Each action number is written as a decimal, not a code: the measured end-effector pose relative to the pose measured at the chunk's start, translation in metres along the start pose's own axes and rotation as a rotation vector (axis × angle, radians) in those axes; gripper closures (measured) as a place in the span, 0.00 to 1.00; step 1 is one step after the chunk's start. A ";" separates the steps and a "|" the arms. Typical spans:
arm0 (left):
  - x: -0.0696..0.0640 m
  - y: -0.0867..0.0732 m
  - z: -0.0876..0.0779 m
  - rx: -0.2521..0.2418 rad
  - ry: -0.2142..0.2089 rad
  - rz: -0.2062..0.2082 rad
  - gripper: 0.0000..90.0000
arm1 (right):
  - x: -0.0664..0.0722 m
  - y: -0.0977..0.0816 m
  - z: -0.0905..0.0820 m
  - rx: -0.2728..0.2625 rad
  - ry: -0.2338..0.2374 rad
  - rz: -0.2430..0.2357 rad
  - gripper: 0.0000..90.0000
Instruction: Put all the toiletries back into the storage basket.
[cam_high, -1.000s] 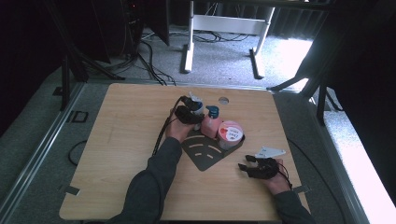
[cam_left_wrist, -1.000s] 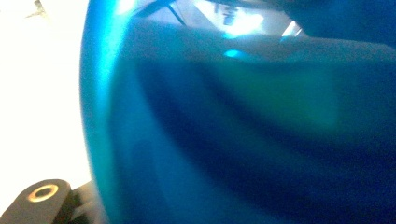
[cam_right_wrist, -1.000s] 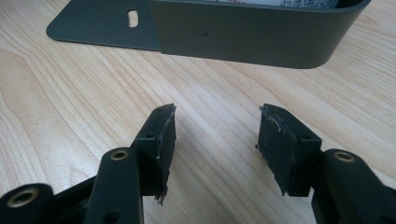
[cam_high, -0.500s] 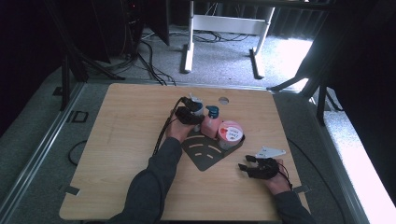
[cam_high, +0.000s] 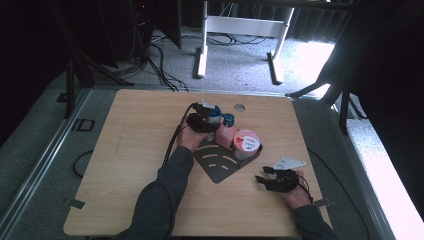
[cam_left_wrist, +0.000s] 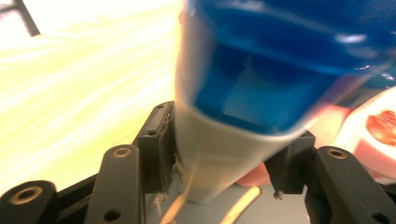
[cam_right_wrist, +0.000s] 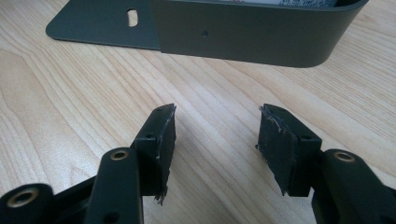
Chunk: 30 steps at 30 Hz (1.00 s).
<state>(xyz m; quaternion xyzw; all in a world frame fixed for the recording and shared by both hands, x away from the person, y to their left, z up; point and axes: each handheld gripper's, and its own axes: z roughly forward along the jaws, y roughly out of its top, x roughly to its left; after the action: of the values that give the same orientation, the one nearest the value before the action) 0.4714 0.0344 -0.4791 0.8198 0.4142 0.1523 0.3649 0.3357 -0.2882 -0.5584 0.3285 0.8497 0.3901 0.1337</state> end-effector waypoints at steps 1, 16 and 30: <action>0.000 0.000 0.000 0.003 0.002 0.001 0.54 | 0.000 0.000 0.000 0.000 0.000 0.001 0.51; -0.001 -0.009 -0.015 0.047 0.012 0.059 0.53 | 0.000 0.000 0.000 -0.001 -0.001 0.001 0.51; -0.003 -0.016 -0.006 0.114 0.038 0.089 0.65 | 0.000 0.000 0.000 -0.001 -0.001 0.001 0.51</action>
<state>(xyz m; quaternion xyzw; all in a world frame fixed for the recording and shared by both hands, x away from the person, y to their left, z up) 0.4568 0.0410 -0.4868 0.8539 0.3921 0.1600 0.3025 0.3356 -0.2882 -0.5584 0.3292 0.8494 0.3903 0.1339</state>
